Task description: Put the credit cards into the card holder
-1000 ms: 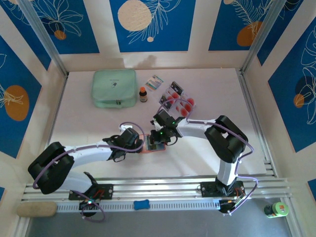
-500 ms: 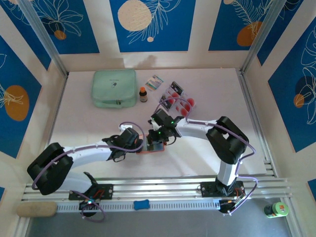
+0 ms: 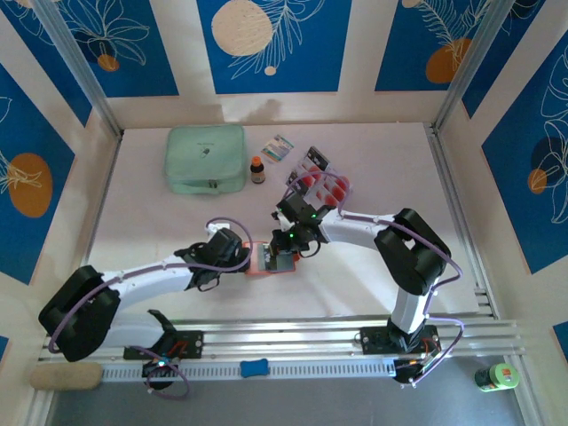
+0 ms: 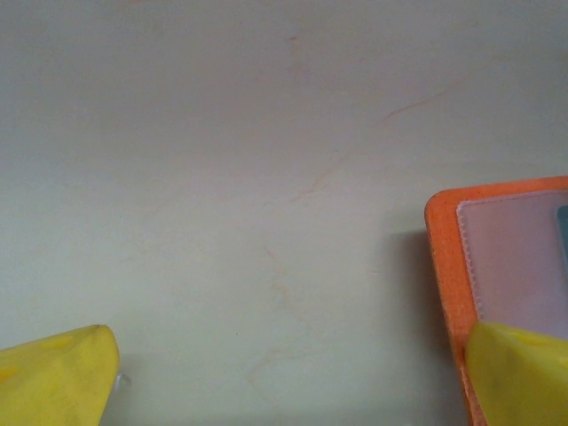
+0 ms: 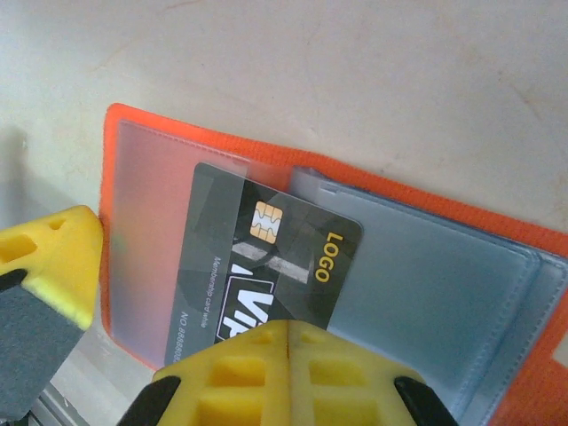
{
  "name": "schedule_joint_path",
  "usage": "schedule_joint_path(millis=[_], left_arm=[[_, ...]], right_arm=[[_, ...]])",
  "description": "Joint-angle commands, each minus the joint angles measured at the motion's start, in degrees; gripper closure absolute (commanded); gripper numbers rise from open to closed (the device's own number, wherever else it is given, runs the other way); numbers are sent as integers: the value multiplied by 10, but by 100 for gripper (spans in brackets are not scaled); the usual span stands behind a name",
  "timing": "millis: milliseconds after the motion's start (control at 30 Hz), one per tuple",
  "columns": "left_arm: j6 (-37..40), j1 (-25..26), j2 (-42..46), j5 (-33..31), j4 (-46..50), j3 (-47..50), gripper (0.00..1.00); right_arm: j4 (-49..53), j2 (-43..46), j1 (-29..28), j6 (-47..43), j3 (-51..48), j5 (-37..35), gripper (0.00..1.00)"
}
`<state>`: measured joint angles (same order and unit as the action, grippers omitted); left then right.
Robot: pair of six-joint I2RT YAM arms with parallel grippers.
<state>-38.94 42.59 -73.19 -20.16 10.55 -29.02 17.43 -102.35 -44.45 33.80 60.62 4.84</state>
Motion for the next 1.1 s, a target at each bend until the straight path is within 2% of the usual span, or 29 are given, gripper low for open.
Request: schedule_joint_path(millis=[0, 533, 867, 1067], left_arm=[[1, -7, -17, -2, 5, 9, 0], [3, -7, -38, 2, -16, 16, 0], [3, -7, -38, 3, -19, 18, 0], [2, -7, -37, 2, -19, 19, 0]], right_arm=[[12, -15, 1, -12, 19, 3, 100], [17, -75, -27, -7, 65, 23, 100], [19, -9, -19, 1, 47, 18, 100], [23, -8, -13, 1, 26, 3, 100]])
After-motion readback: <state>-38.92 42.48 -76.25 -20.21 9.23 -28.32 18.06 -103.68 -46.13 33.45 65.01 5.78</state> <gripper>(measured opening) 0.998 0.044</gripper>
